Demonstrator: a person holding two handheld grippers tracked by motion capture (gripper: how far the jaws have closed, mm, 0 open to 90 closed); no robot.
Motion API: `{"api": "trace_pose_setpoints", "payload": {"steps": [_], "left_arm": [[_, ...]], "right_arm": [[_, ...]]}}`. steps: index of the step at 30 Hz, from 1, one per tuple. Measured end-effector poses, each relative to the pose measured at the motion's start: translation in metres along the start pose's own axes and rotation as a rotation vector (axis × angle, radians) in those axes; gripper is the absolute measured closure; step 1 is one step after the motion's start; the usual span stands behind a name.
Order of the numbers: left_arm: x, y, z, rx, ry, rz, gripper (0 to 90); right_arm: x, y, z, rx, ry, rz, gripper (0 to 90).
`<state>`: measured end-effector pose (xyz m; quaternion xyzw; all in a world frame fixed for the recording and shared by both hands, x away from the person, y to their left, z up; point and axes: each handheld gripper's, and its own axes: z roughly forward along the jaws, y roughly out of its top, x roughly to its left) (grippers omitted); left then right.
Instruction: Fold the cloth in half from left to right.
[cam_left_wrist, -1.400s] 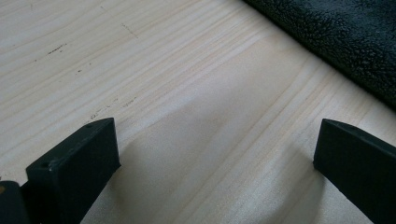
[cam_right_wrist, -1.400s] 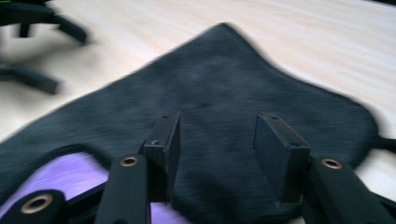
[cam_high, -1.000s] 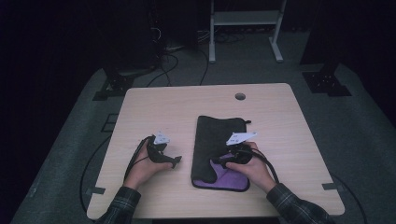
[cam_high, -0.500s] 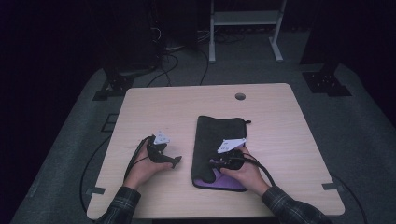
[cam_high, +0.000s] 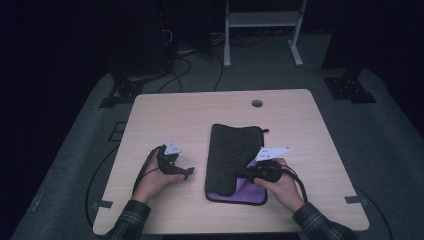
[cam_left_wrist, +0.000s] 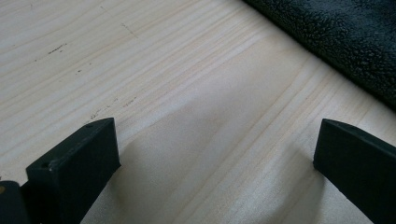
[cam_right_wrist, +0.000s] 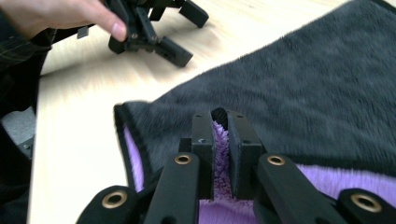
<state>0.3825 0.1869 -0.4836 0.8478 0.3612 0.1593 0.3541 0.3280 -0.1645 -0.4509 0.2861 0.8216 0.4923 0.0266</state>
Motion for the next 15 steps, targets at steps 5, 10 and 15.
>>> {"api": "trace_pose_setpoints", "payload": {"steps": [5,10,15], "left_arm": [[0.0,0.0,0.0,-0.001,0.0,-0.001,0.0],[0.0,0.0,0.0,-0.001,0.0,-0.002,0.0],[0.0,0.0,0.0,0.003,0.001,0.002,0.0]], "right_arm": [[0.005,-0.014,-0.021,-0.001,-0.02,0.003,81.5],[0.01,-0.027,-0.036,0.033,-0.062,-0.016,78.7],[0.015,-0.04,-0.048,0.072,-0.061,-0.024,68.0]]}}
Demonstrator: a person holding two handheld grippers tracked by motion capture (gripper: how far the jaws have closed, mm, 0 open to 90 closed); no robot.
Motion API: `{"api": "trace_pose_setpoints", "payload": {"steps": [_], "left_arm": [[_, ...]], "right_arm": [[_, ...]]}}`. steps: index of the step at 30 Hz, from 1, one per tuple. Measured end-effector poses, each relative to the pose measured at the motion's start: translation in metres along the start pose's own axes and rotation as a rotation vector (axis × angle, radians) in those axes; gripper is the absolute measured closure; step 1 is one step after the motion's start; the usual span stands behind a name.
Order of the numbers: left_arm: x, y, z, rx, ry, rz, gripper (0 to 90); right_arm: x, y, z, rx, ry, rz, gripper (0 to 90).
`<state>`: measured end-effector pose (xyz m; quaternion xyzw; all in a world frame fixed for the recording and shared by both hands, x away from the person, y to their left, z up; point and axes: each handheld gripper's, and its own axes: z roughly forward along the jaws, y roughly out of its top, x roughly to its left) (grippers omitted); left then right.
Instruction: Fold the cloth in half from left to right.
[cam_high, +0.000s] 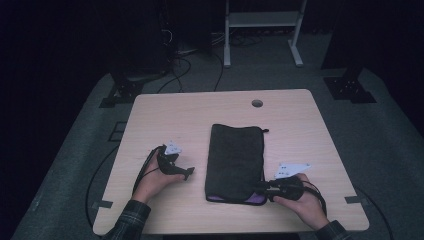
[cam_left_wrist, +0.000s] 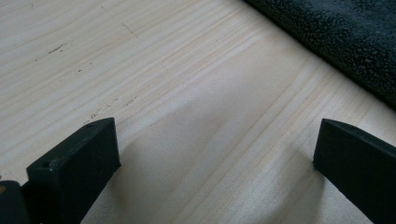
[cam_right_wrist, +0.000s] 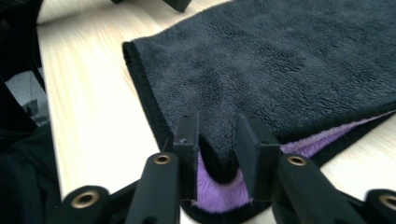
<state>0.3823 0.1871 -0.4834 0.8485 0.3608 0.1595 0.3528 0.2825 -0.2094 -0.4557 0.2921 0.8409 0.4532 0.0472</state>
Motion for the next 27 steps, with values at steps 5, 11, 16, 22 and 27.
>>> {"api": "trace_pose_setpoints", "payload": {"steps": [5,11,16,22,27], "left_arm": [[0.0,0.0,0.0,0.0,0.0,0.0,0.0],[0.0,0.0,-0.001,-0.015,0.003,-0.004,2.4],[0.0,0.001,-0.003,-0.052,-0.02,0.018,22.1],[0.001,0.011,-0.001,-0.028,-0.022,-0.007,43.1],[0.002,0.025,0.005,-0.031,-0.05,0.004,52.1]], "right_arm": [[-0.001,0.005,-0.016,-0.087,-0.025,-0.008,66.3],[-0.015,0.007,-0.005,-0.051,-0.096,-0.027,52.9],[-0.033,0.014,0.004,-0.035,-0.15,-0.016,45.5],[-0.054,0.025,0.011,-0.027,-0.198,-0.019,42.5],[-0.076,0.037,0.017,-0.008,-0.23,-0.005,41.0]]}}
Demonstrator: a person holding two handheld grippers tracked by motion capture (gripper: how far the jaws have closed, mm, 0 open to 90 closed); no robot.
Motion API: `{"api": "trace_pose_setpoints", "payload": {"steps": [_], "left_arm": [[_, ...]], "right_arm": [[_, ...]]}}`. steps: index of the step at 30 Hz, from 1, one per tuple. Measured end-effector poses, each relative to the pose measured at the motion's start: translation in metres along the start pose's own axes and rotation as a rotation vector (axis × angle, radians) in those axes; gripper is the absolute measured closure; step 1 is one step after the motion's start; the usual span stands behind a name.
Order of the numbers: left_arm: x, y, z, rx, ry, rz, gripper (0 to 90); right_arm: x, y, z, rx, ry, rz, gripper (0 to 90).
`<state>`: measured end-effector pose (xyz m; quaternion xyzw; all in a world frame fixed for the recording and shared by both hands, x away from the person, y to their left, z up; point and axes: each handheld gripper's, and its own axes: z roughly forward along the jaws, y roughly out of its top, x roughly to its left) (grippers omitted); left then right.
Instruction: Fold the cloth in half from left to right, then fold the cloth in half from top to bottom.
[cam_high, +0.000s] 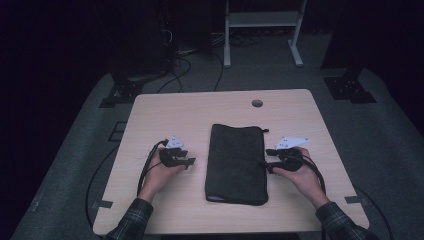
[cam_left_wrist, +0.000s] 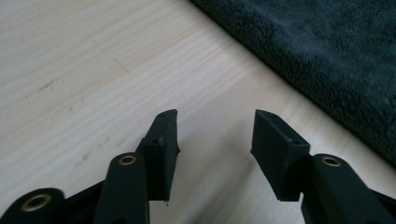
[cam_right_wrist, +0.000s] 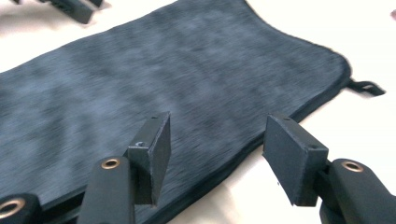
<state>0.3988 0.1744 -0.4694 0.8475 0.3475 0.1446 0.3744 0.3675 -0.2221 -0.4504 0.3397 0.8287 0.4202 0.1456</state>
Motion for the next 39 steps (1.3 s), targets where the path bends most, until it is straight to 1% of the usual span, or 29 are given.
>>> {"api": "trace_pose_setpoints", "payload": {"steps": [1,3,4,5,7,10,12,17,21,23,24,26,28,30,32,34,36,37,39], "left_arm": [[0.0,0.003,0.002,-0.005,-0.004,-0.004,53.3],[0.0,0.01,0.005,0.002,-0.003,0.013,54.2],[0.001,0.014,0.007,-0.004,-0.002,0.017,54.3],[0.001,0.018,0.009,-0.005,-0.005,0.008,54.5],[0.003,0.026,0.013,-0.012,-0.012,0.011,54.3],[0.006,0.038,0.018,-0.024,-0.012,0.001,52.7],[0.008,0.048,0.022,-0.033,-0.013,0.001,51.5],[0.013,0.073,0.031,-0.047,-0.016,0.019,50.7],[0.018,0.088,0.041,-0.059,-0.017,0.022,49.7],[0.02,0.094,0.046,-0.063,-0.018,0.017,49.1],[0.021,0.097,0.049,-0.063,-0.017,0.014,48.9],[0.024,0.1,0.057,-0.059,-0.018,0.013,48.2],[0.026,0.102,0.065,-0.057,-0.021,-0.002,47.8],[0.027,0.102,0.073,-0.051,-0.026,-0.008,47.1],[0.028,0.102,0.082,-0.032,-0.026,-0.014,46.7],[0.029,0.101,0.089,-0.016,-0.025,-0.017,46.5],[0.03,0.099,0.096,-0.005,-0.032,-0.029,47.5],[0.03,0.099,0.098,0.008,-0.031,-0.023,48.9],[0.032,0.097,0.101,0.022,-0.036,-0.025,51.6]], "right_arm": [[-0.004,0.003,0.002,-0.005,-0.002,0.007,40.9],[-0.012,0.009,0.006,-0.003,-0.013,0.012,40.8],[-0.016,0.012,0.008,-0.006,-0.015,0.016,40.7],[-0.02,0.015,0.01,-0.007,-0.018,0.017,40.6],[-0.026,0.02,0.014,-0.01,-0.03,0.021,40.0],[-0.036,0.028,0.019,-0.018,-0.042,0.026,38.7],[-0.041,0.034,0.023,-0.022,-0.052,0.024,38.4],[-0.057,0.047,0.035,-0.018,-0.066,0.024,39.3],[-0.068,0.056,0.044,-0.028,-0.071,0.033,39.8],[-0.073,0.059,0.048,-0.023,-0.074,0.036,40.0],[-0.075,0.06,0.05,-0.03,-0.079,0.043,41.3],[-0.079,0.058,0.054,-0.045,-0.079,0.062,41.2],[-0.084,0.056,0.06,-0.012,-0.085,0.063,40.2],[-0.088,0.053,0.066,-0.005,-0.088,0.074,40.1],[-0.092,0.051,0.071,0.009,-0.093,0.078,39.2],[-0.096,0.048,0.076,0.016,-0.085,0.086,39.0],[-0.098,0.046,0.081,0.026,-0.071,0.09,38.1],[-0.098,0.045,0.083,0.033,-0.066,0.093,38.2],[-0.099,0.043,0.087,0.035,-0.056,0.087,38.4]]}}
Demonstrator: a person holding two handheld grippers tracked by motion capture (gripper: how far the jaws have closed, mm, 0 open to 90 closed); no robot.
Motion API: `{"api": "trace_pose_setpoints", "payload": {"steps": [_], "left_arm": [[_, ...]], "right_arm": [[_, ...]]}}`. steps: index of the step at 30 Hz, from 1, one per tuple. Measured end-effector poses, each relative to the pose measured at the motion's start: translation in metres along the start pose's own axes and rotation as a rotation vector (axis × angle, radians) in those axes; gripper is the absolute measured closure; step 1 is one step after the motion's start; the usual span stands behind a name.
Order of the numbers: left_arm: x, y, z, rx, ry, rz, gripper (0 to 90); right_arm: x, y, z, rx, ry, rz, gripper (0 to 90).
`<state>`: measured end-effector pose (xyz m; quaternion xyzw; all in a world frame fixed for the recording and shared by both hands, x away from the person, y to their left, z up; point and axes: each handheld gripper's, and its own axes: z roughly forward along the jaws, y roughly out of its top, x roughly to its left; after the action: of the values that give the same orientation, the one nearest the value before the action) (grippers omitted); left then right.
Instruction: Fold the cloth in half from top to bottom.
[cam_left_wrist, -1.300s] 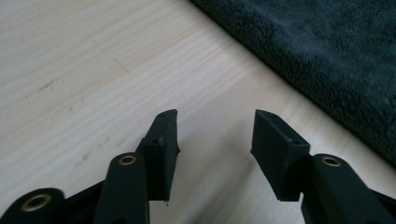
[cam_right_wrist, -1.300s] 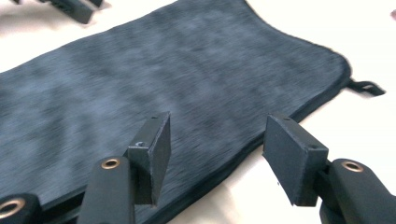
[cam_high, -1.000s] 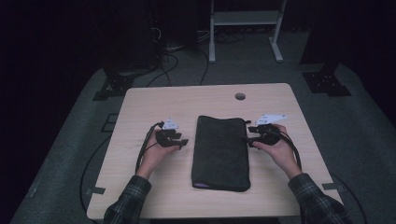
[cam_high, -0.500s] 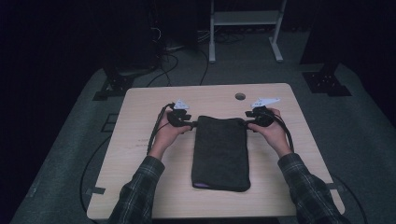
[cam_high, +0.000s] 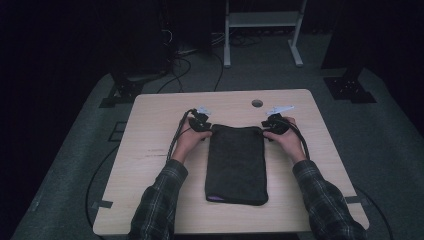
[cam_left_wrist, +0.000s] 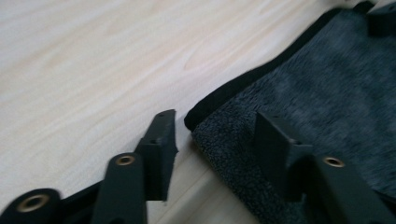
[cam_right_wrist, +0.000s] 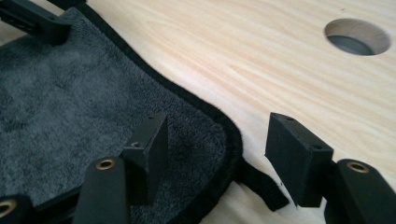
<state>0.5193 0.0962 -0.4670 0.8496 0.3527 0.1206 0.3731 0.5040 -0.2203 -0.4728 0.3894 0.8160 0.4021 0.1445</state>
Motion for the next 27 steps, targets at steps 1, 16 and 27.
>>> {"api": "trace_pose_setpoints", "payload": {"steps": [1,16,27], "left_arm": [[0.001,-0.001,0.001,0.0,-0.01,-0.011,52.8],[-0.003,0.001,0.002,0.033,-0.059,0.021,82.9],[0.002,0.021,-0.03,-0.11,0.0,0.038,84.4]], "right_arm": [[0.0,-0.001,0.002,0.006,-0.001,0.0,38.4],[0.01,-0.009,0.005,0.014,0.079,-0.003,78.2],[0.013,0.022,-0.012,-0.053,0.032,-0.006,79.4]]}}
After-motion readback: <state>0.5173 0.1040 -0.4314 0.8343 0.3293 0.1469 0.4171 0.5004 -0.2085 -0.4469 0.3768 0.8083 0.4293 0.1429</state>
